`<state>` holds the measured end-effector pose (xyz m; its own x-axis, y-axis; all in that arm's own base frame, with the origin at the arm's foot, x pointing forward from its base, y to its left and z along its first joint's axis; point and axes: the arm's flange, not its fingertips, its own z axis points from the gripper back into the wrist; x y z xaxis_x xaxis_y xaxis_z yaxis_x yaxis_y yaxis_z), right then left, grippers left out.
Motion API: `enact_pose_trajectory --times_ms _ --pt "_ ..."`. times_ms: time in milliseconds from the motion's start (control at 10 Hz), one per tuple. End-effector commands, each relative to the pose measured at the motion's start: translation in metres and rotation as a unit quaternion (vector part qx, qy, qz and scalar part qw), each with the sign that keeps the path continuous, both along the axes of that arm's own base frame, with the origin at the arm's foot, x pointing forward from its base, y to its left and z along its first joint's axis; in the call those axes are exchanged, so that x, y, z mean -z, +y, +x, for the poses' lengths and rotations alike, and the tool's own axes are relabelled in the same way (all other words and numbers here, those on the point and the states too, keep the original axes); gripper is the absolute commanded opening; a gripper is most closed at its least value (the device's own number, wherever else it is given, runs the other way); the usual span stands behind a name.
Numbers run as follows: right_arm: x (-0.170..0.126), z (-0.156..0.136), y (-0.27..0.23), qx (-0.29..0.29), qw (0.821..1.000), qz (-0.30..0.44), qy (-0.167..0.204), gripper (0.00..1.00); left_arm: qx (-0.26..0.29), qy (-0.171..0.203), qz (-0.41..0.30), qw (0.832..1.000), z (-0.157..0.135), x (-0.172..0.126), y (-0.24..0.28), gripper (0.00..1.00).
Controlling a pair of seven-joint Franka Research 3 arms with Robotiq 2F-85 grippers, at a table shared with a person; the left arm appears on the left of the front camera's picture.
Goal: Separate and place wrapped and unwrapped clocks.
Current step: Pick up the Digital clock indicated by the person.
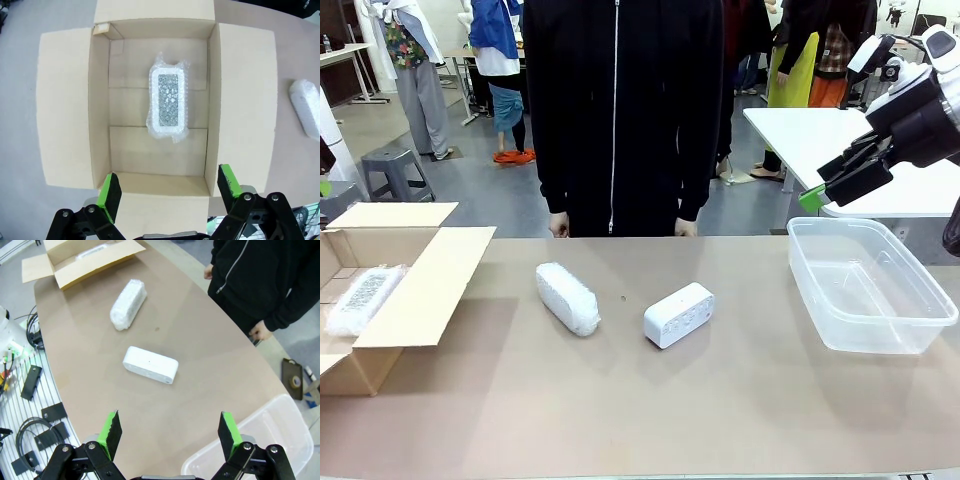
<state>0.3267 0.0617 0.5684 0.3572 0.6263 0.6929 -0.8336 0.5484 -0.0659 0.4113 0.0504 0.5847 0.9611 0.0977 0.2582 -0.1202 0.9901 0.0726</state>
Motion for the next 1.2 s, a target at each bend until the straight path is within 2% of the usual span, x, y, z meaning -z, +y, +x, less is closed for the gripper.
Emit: enact_pose_trajectory --times_ms 0,500,700,800,900,1100 --pt "0.002 0.000 0.000 -0.001 1.000 0.004 0.002 1.00 0.001 -0.001 0.003 1.000 -0.002 -0.001 0.000 1.00" --pt "0.002 0.000 0.000 -0.001 1.000 0.004 0.002 1.00 0.000 0.000 0.000 1.000 0.000 0.000 0.000 1.00" --pt "0.002 0.000 0.000 -0.001 1.000 0.004 0.002 1.00 0.086 -0.058 -0.035 0.994 0.006 -0.035 -0.066 1.00" --pt "0.002 0.000 0.000 -0.001 1.000 0.004 0.002 1.00 0.122 -0.070 -0.060 0.988 0.002 -0.050 -0.095 1.00" --pt "0.002 0.000 0.000 -0.001 1.000 0.004 0.002 1.00 0.169 -0.072 -0.101 0.978 -0.006 -0.061 -0.127 1.00" --pt "0.002 0.000 0.000 -0.001 1.000 0.004 0.002 1.00 0.260 -0.071 -0.141 0.953 -0.031 -0.056 -0.174 1.00"
